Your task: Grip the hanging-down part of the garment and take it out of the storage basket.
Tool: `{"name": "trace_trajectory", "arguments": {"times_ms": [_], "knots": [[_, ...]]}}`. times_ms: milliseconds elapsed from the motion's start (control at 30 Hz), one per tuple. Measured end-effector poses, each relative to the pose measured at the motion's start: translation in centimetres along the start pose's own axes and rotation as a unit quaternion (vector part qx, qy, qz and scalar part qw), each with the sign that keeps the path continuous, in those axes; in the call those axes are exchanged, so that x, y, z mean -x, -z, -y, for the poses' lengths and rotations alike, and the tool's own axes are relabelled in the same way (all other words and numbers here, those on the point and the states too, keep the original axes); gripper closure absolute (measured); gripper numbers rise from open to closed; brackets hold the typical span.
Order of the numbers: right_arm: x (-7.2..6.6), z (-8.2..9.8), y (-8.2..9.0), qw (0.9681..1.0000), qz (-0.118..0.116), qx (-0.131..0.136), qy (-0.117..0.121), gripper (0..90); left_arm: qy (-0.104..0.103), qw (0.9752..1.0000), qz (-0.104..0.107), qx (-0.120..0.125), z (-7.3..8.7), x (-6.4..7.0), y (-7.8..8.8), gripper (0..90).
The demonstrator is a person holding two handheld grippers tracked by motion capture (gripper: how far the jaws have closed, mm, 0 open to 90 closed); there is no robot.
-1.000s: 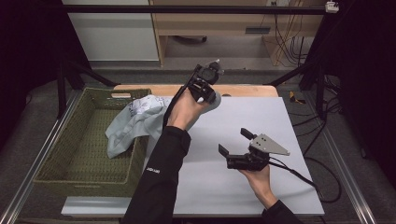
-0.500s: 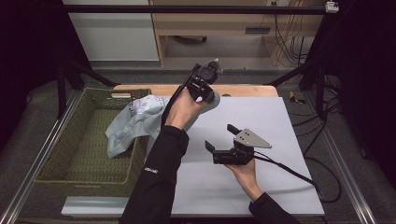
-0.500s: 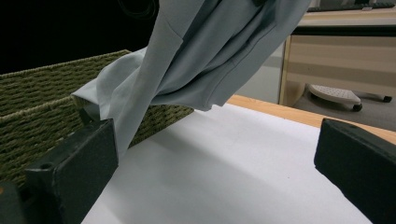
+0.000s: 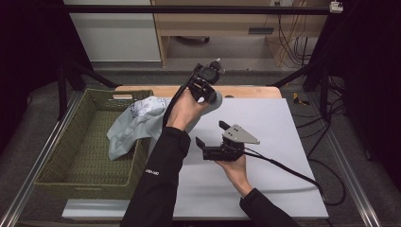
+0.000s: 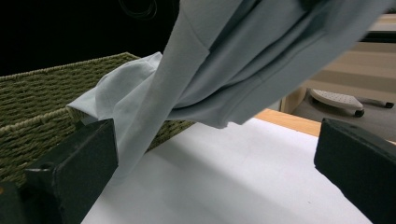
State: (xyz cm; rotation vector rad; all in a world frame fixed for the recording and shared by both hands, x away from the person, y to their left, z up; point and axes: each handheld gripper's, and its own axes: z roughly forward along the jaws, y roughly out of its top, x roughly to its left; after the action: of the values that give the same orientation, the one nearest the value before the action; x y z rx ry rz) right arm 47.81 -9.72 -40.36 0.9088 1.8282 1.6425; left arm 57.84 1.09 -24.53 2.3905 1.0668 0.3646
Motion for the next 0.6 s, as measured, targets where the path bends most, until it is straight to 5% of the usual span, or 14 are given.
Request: {"name": "trace_trajectory", "arguments": {"times_ms": [200, 600], "knots": [[-0.2, 0.5, -1.8, 0.9999, -0.006, -0.004, 0.012, 0.2, 0.000, 1.0000, -0.002, 0.002, -0.1, -0.1, 0.3, 84.9], [-0.5, 1.4, -5.3, 0.9996, -0.019, -0.021, -0.005, 0.5, -0.004, 1.0000, -0.006, 0.003, -0.2, -0.1, 0.9, 84.9]]}}
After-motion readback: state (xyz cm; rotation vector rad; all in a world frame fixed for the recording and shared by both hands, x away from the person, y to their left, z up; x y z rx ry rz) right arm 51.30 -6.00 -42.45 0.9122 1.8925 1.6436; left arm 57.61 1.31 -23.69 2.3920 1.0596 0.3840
